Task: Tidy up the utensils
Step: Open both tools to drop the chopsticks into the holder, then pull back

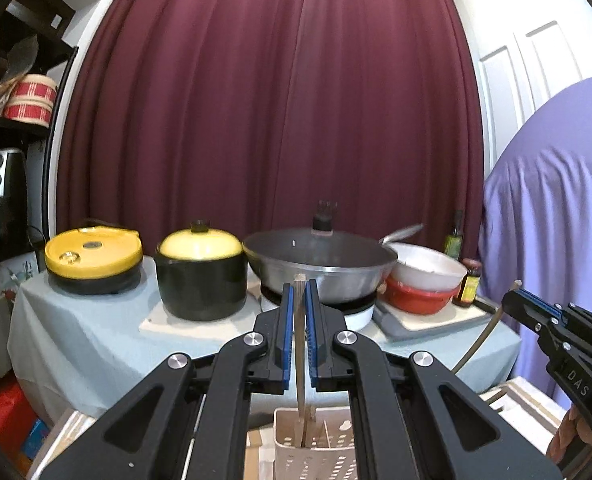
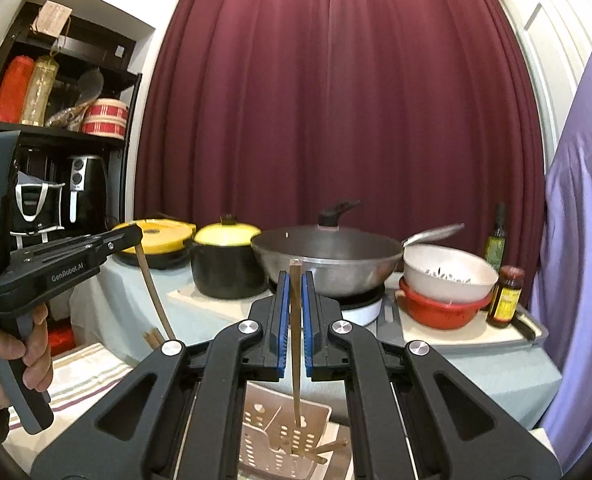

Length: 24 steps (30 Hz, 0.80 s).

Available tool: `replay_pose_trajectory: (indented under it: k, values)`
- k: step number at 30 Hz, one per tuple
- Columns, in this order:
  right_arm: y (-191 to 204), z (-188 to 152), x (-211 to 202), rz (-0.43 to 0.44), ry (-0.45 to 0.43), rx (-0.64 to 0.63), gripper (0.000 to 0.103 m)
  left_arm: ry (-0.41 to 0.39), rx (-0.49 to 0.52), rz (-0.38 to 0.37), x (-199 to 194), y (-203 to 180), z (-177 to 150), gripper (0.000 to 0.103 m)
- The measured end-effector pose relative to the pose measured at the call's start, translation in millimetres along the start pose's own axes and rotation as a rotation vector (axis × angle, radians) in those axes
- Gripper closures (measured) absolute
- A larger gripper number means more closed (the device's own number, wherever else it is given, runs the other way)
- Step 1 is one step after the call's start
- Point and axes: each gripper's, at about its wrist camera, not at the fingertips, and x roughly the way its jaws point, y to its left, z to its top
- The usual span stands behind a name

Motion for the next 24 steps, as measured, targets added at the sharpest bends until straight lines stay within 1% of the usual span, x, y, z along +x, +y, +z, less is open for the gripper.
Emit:
replay_pose_trajectory:
  k: [5,11,12,14,15,16,17,19,23,24]
  values:
    - [2,-20,16,-0.004,0.049,0.001,0.097,0.045,0.001,-0.001,12,1,-18,0.096]
    - [4,-36,28,-0.007,0.098,0.003,0.096,0.094,-0.001,-0.013,20,0,-31,0.096]
    - [4,-37,29,-0.012,0.102,0.006,0.095,0.099,0.001,-0.013,21,0,-32,0.096]
    - [4,-40,29,-0.016,0.108,0.016,0.087,0.106,0.008,-0.016,22,-2,-34,0.096]
    - [5,-40,28,-0.023,0.105,0.017,0.078,0.109,0.011,-0.017,22,-2,-34,0.095]
    - [5,-40,27,-0.029,0.098,0.016,0.076,0.113,0.014,-0.018,22,-3,-34,0.09]
    - [6,-40,25,-0.031,0.095,0.013,0.076,0.115,0.015,-0.017,22,-3,-34,0.088]
    - [7,-38,22,-0.033,0.092,0.011,0.076,0.113,0.011,-0.011,20,-2,-34,0.077]
    - [9,-35,15,-0.032,0.089,0.014,0.076,0.115,0.004,-0.004,18,1,-33,0.07]
    - [10,-35,12,-0.034,0.087,0.014,0.076,0.113,0.004,-0.002,17,1,-34,0.067]
